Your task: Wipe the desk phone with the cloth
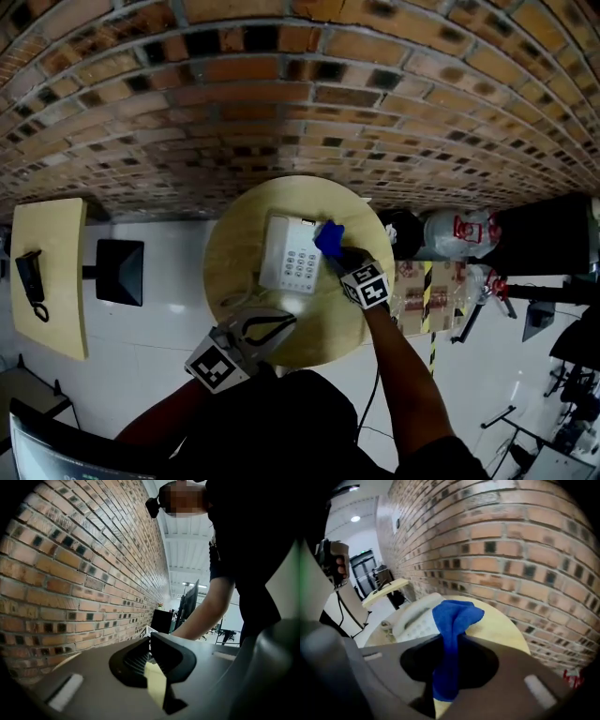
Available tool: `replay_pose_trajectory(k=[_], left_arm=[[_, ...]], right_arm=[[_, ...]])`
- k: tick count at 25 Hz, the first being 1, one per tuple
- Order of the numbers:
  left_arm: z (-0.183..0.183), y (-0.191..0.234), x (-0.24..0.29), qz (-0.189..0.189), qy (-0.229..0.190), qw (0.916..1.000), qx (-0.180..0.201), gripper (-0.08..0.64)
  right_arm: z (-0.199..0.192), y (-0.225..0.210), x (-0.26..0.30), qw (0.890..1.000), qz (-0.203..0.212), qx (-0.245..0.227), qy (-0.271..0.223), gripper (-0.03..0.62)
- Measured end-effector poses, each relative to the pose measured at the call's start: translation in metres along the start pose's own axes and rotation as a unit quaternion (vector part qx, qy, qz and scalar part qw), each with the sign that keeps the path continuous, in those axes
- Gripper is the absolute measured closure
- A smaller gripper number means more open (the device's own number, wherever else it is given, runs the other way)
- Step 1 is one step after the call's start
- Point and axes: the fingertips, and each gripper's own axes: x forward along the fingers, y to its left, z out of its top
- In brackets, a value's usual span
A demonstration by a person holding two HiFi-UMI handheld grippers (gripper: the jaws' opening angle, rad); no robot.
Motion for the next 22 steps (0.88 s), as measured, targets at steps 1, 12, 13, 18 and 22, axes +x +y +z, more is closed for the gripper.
replay_pose_trajectory(k=[1,12,13,18,22], left_arm=[[0.000,-0.002,0.003,-0.003,0.001,1.0000,-0.001,0.552],[-0.009,-0.008,0.011,-0.016,0.019,0.9995,0.016,0.552],[-0.010,-0.008,0.011,-0.013,0.021,0.9997,0.007,0.552],[-0.004,-0.014,0.013,-0.023,0.005,0.9994,0.027,0.552],[0.002,-0.018,0.010,-0.036,-0.003,0.9965,0.076,0.552]], right_arm=[[-0.013,-0.017,-0.004,1.000,-0.013,0.020,0.010,0.503],[-0.104,-0.043,0.009,0.991,-0.056,0.081,0.095,0.493],[-0.103,-0.045,0.010,0.991,-0.061,0.075,0.095,0.479],[-0.106,-0.058,0.010,0.988,-0.062,0.097,0.099,0.312],[-0.085,-0.056,-0.004,0.992,-0.056,0.096,0.062,0.298]])
